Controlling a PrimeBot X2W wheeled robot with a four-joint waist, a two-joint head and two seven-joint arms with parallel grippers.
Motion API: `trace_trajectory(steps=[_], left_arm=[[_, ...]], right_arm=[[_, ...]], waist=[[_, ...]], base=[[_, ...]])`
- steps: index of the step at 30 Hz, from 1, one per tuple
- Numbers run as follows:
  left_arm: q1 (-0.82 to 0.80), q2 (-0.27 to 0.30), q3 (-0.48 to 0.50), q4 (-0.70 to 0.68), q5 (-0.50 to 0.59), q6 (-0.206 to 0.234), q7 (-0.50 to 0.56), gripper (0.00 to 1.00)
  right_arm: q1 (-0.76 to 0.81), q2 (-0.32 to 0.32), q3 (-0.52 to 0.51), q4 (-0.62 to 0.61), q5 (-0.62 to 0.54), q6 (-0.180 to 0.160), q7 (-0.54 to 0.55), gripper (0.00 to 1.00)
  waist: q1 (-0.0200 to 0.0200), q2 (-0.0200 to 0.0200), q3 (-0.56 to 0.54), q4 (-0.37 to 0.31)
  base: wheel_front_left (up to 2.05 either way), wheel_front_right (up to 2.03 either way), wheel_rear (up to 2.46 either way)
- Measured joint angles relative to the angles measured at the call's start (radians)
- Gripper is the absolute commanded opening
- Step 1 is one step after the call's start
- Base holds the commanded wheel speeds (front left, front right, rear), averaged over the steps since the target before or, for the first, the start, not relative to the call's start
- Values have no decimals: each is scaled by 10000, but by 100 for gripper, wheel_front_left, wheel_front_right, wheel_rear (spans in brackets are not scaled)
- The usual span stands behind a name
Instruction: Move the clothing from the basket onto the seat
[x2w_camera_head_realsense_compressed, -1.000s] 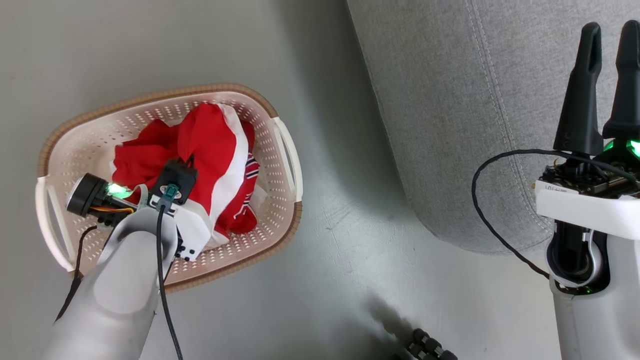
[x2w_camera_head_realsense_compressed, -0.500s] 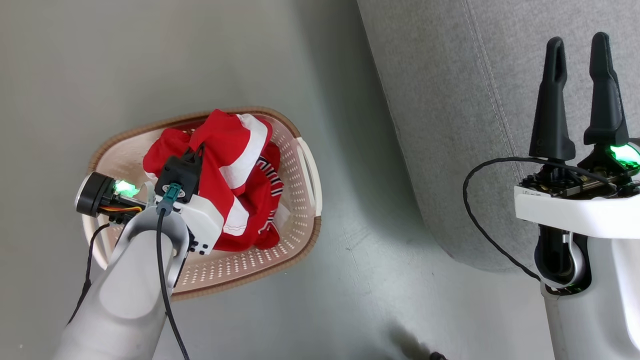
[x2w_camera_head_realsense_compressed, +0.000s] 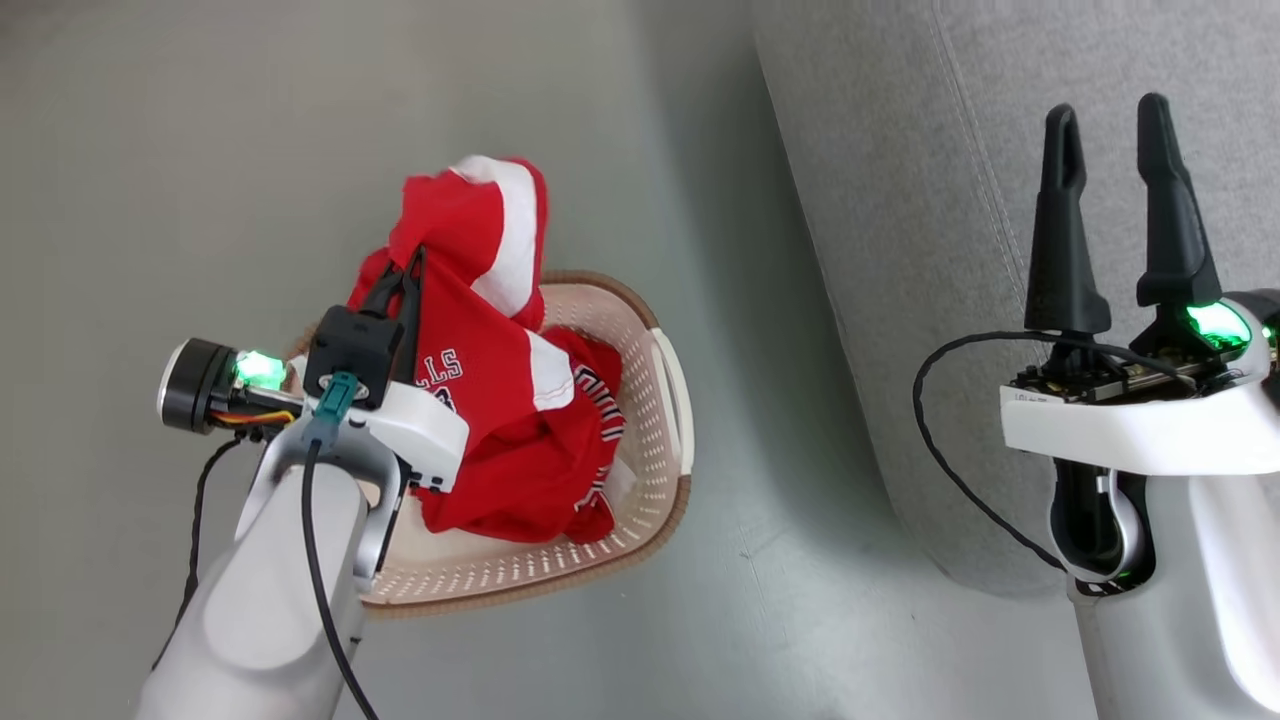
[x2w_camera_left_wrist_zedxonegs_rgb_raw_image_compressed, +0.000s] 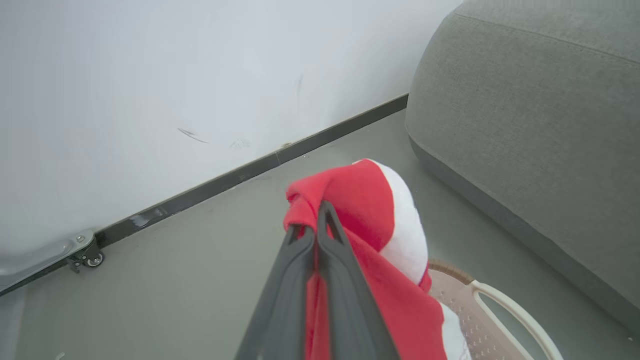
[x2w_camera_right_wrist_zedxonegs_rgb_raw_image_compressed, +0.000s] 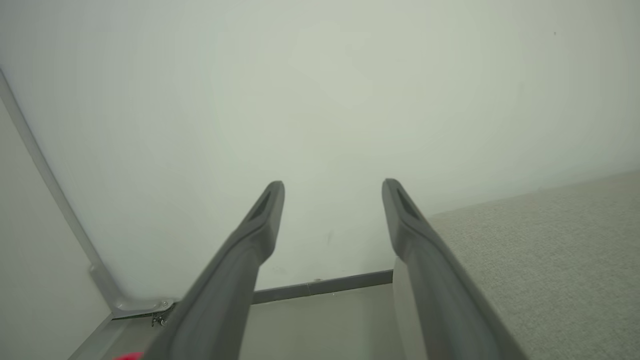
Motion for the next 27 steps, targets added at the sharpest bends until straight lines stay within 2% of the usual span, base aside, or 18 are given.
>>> trace_trajectory(steps=[27], left_arm=[[2213, -40, 169, -2288, -403, 79, 0, 0]], right_arm=[[1595, -42, -54, 1085, -395, 0, 0, 100]], waist=[[0, 0, -2794, 1327]], base=[[0, 0, 0]])
